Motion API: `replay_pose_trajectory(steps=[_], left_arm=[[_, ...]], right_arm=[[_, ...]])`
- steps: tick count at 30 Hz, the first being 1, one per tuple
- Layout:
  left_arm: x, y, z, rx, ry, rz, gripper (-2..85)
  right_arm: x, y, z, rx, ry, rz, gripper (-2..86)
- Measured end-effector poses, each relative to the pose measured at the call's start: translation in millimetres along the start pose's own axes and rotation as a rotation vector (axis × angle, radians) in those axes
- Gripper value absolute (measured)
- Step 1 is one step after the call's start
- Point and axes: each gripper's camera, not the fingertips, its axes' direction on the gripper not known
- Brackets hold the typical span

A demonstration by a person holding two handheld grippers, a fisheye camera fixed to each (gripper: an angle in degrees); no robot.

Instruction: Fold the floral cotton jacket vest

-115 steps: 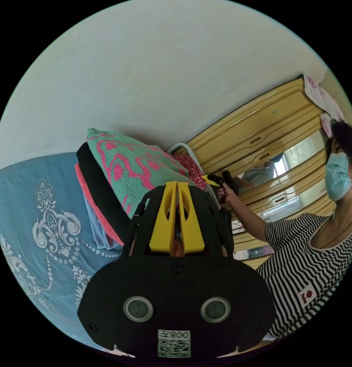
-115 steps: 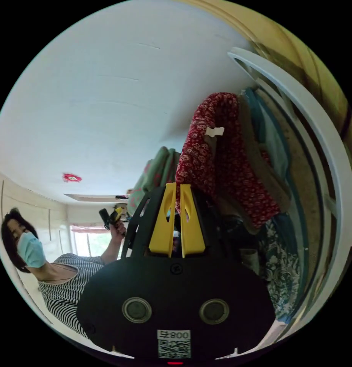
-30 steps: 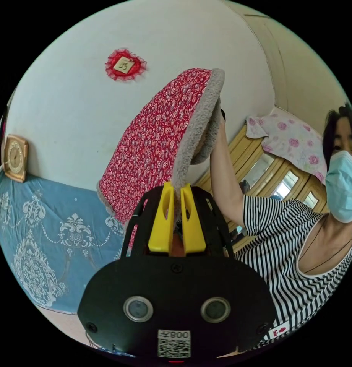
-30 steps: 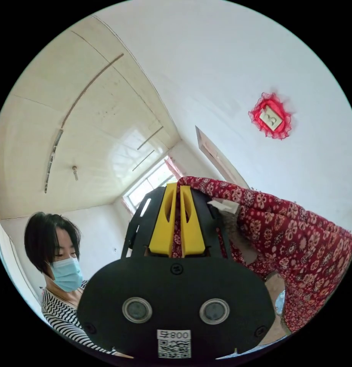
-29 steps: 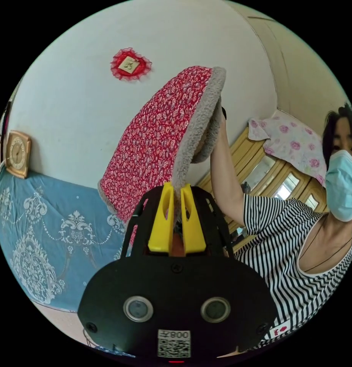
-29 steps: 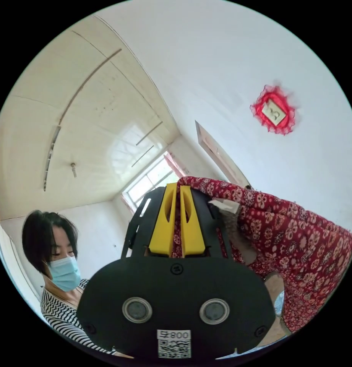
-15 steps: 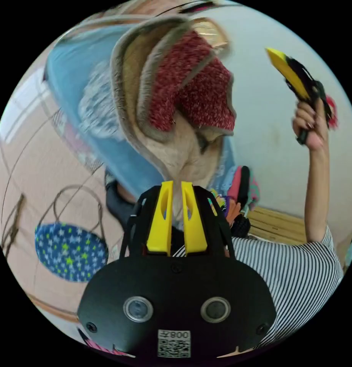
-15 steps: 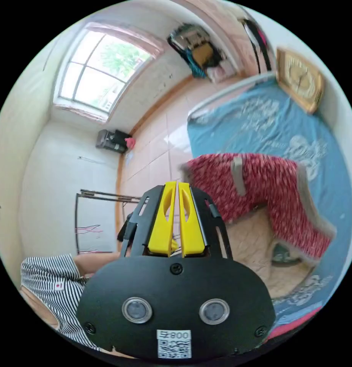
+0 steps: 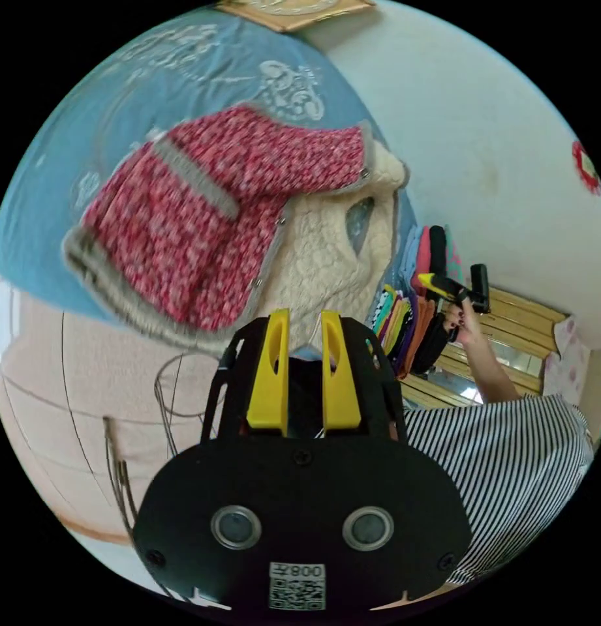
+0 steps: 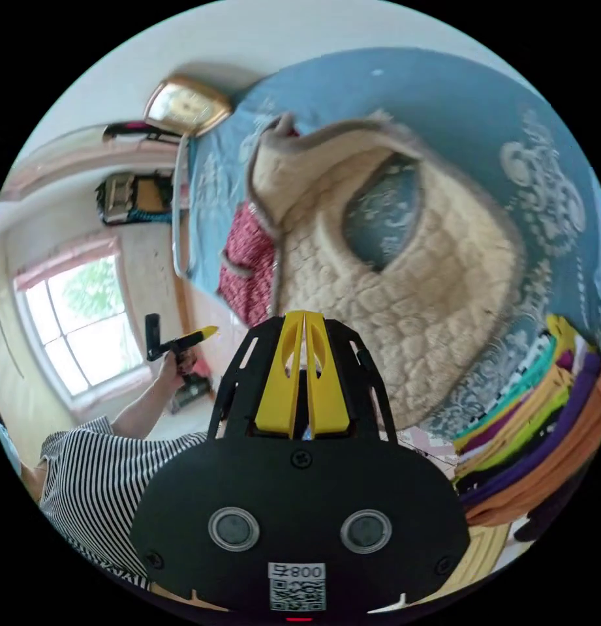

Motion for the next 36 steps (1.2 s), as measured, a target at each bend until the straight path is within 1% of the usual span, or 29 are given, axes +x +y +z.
replay_pose_trajectory(steps=[4, 9, 11, 13, 15, 18, 21, 23, 24, 26, 29, 31, 32, 34, 35, 36], left_arm=[[27.0, -79.7, -35.4, 0.012, 0.038, 0.123, 9.9], [53.4, -158.9, -57.8, 0.006, 0.053, 0.205, 12.3], [63.0, -187.3, -63.5, 0.017, 0.019, 0.238, 12.8], [72.6, -225.5, -67.0, 0.034, -0.066, 0.282, 13.5], [75.4, -254.0, -65.1, 0.030, -0.131, 0.293, 13.8], [74.9, -294.1, -57.4, 0.006, -0.170, 0.277, 13.9], [74.0, -318.1, -46.7, -0.054, -0.278, 0.260, 11.9], [71.9, -324.4, -44.7, -0.086, -0.331, 0.239, 8.6], [72.2, -324.0, -49.9, -0.070, -0.360, 0.238, 6.7], [75.3, -317.8, -66.4, -0.022, -0.337, 0.263, 5.1], [83.8, -295.5, -114.4, 0.111, -0.312, 0.312, 4.0], [89.4, -267.9, -165.5, 0.242, -0.273, 0.336, 3.5], [90.6, -259.6, -178.9, 0.277, -0.267, 0.339, 3.5], [91.0, -222.2, -233.3, 0.434, -0.226, 0.323, 3.2], [90.7, -212.8, -245.3, 0.472, -0.219, 0.324, 3.1], [89.0, -195.4, -267.2, 0.548, -0.217, 0.310, 3.0]], right_arm=[[-32.0, -8.0, -30.3, 0.156, 0.108, 0.042, 3.6], [-86.1, -48.3, -33.0, 0.205, 0.256, -0.040, 6.9], [-105.2, -68.6, -21.3, 0.192, 0.301, -0.099, 7.5], [-126.9, -93.2, 6.7, 0.154, 0.344, -0.174, 8.2], [-140.6, -107.2, 35.1, 0.104, 0.371, -0.216, 8.7], [-160.5, -115.9, 82.4, 0.029, 0.451, -0.259, 9.0], [-173.8, -115.2, 107.9, 0.071, 0.592, -0.240, 8.5], [-175.1, -116.9, 118.8, 0.075, 0.610, -0.205, 7.4], [-174.8, -117.9, 126.5, 0.052, 0.595, -0.183, 6.7], [-177.7, -113.2, 135.5, 0.028, 0.599, -0.160, 4.9], [-195.1, -85.3, 132.7, 0.089, 0.654, -0.164, 1.9], [-210.1, -50.1, 110.3, 0.195, 0.597, -0.154, 1.0], [-214.4, -39.4, 101.9, 0.232, 0.572, -0.151, 0.8], [-236.4, 9.5, 63.0, 0.396, 0.475, -0.135, 0.4], [-242.6, 21.7, 54.4, 0.439, 0.452, -0.139, 0.3], [-255.1, 43.6, 40.2, 0.503, 0.409, -0.144, 0.2]])
